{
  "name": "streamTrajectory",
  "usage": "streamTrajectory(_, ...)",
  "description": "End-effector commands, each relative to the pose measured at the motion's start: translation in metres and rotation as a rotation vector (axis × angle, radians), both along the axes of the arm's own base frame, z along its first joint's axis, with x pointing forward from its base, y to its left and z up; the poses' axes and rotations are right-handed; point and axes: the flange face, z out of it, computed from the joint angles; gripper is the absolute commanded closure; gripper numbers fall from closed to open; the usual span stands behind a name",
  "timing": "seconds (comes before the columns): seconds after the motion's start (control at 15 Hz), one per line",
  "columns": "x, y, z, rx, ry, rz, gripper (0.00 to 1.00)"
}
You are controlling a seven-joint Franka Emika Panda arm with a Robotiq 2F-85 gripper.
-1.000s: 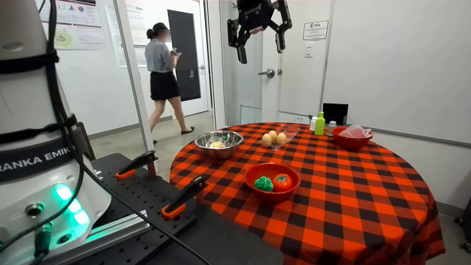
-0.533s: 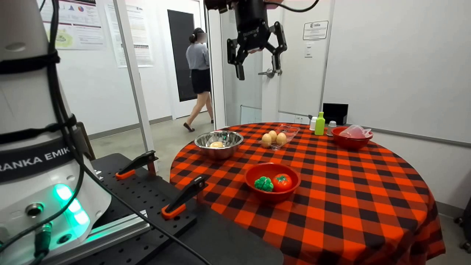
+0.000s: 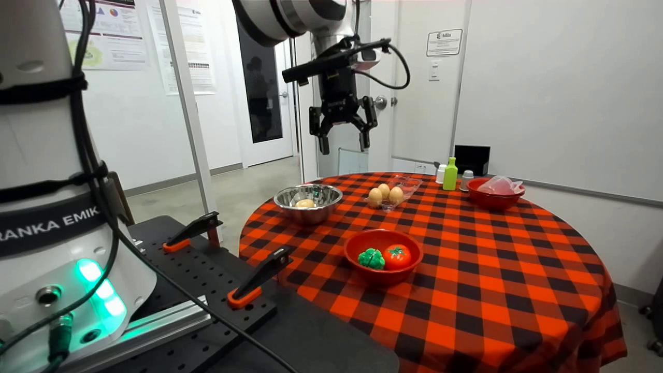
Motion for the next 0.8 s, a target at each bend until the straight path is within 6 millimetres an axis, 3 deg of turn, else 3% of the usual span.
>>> streamTrajectory(0.0, 0.016, 0.026, -0.043, 0.086, -0.035, -0.085, 0.0)
streamTrajectory(0.27, 0.031, 0.061, -0.084, 0.192, -0.073, -0.12, 0.0)
streamTrajectory(0.73, 0.067, 0.109, -0.126, 0.255, -0.088, -0.089, 0.0)
